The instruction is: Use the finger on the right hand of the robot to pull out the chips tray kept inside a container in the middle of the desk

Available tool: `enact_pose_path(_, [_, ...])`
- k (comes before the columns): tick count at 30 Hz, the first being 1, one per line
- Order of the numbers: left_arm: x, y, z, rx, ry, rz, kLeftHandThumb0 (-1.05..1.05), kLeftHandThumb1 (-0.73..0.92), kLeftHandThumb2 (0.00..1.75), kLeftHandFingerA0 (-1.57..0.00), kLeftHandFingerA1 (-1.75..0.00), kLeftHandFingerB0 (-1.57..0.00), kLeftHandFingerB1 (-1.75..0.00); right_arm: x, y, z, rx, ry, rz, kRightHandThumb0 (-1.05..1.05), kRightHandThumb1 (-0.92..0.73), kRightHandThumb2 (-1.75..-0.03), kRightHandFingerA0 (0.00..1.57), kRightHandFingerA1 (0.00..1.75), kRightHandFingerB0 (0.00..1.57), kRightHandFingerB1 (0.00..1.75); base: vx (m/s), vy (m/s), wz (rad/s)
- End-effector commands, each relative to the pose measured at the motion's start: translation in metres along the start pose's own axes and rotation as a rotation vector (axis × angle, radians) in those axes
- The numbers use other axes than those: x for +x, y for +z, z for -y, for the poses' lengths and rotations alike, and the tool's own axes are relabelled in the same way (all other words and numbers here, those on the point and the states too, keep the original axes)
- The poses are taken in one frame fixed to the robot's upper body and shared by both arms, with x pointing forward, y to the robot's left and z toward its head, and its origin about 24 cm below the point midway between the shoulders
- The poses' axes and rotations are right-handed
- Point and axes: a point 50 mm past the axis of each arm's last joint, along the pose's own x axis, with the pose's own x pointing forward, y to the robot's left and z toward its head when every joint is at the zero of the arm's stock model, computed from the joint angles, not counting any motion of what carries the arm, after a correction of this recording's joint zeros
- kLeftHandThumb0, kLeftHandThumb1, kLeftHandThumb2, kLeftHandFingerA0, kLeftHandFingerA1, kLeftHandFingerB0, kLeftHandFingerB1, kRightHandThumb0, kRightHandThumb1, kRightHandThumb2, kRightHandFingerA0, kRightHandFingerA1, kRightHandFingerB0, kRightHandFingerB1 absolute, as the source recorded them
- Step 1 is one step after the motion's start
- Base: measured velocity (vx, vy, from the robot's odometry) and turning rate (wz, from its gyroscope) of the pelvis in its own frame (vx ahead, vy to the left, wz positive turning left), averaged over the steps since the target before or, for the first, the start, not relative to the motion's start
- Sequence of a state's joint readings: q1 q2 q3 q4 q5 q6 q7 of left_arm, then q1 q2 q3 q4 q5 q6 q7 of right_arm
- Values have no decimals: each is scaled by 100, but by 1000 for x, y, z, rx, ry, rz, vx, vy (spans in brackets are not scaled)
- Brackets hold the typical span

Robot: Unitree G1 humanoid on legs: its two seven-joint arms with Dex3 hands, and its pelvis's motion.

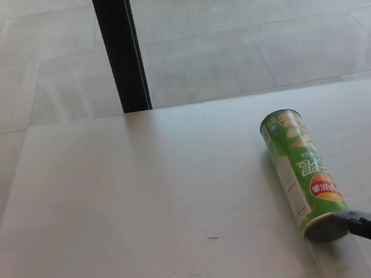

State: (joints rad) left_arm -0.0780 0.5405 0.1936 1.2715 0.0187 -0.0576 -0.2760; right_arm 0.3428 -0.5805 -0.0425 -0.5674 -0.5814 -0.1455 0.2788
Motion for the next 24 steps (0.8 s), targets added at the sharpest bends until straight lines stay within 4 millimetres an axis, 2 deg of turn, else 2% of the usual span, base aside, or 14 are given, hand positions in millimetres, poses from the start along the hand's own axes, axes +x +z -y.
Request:
enact_pose_path(1, [-2,-3,-4,4,-1,-3,-48,72,61,-56,-64,-54,-57,-12,2,19,120,-43,-12,-8,-47,-54,99,110,0,19,0,0,0])
enact_pose_path(3, [-2,-4,-3,-16,10,-9,-48,71,61,-57,-65,-54,-56,-17,0,25,139,-65,-29,-9,-48,-54,98,107,0,21,0,0,0])
enact_pose_path(4, [-2,-5,-3,-13,12,-14,-47,72,61,-57,-66,-54,-56,-20,-3,29,145,-83,-34,-12,-41,-71,99,106,0,19,0,0,0])
enact_pose_path(5, [-2,-5,-3,-16,9,-13,-47,72,61,-57,-67,-54,-59,-25,-6,34,147,-103,-57,-14,-41,-72,98,108,0,21,0,0,0])
enact_pose_path(6, [-2,-5,-3,-16,8,-13,-47,72,61,-57,-66,-54,-57,-29,-9,37,152,-111,-78,-13,-51,-55,93,113,0,29,0,0,0])
enact_pose_path(12, [-2,-9,-1,2,11,-16,-47,70,61,-58,-66,-58,-60,-67,-58,64,331,-299,-281,-4,-51,-54,94,116,17,37,0,0,0])
enact_pose_path(13, [-2,-9,-2,-11,9,-19,-48,71,61,-56,-64,-60,-61,-78,-67,68,311,-352,-358,-7,-50,-54,95,104,20,36,0,0,0])
enact_pose_path(14, [-2,-10,-2,-8,6,-19,-48,71,61,-57,-66,-62,-62,-92,-78,73,294,-402,-425,-2,-34,-83,96,101,12,50,0,0,0])
enact_pose_path(15, [-3,-10,-2,-4,5,-15,-48,71,61,-58,-68,-62,-62,-101,-83,75,307,-434,-462,-4,-35,-84,92,100,12,50,0,0,0])
enact_pose_path(16, [-3,-10,-2,-2,6,-14,-49,70,61,-60,-68,-62,-62,-110,-90,78,340,-457,-497,-1,-53,-55,87,115,23,37,0,0,0])
enact_pose_path(21, [-3,-9,-3,7,6,-15,-48,72,61,-57,-64,-55,-54,-145,-120,70,450,-646,-664,-7,-56,-57,83,109,31,37,0,0,0])
enact_pose_path(22, [-2,-9,-3,4,9,-19,-49,71,61,-57,-63,-52,-52,-155,-132,58,507,-726,-694,-1,-56,-56,83,119,35,42,0,0,0])
enact_pose_path(23, [-2,-10,-3,-1,12,-22,-49,71,61,-58,-62,-53,-52,-161,-140,48,547,-770,-737,-2,-37,-89,91,101,27,58,0,0,0])
enact_pose_path(24, [-2,-10,-2,5,19,-28,-48,71,61,-60,-63,-56,-54,-165,-142,42,582,-802,-762,-4,-58,-57,77,113,38,45,0,0,0])
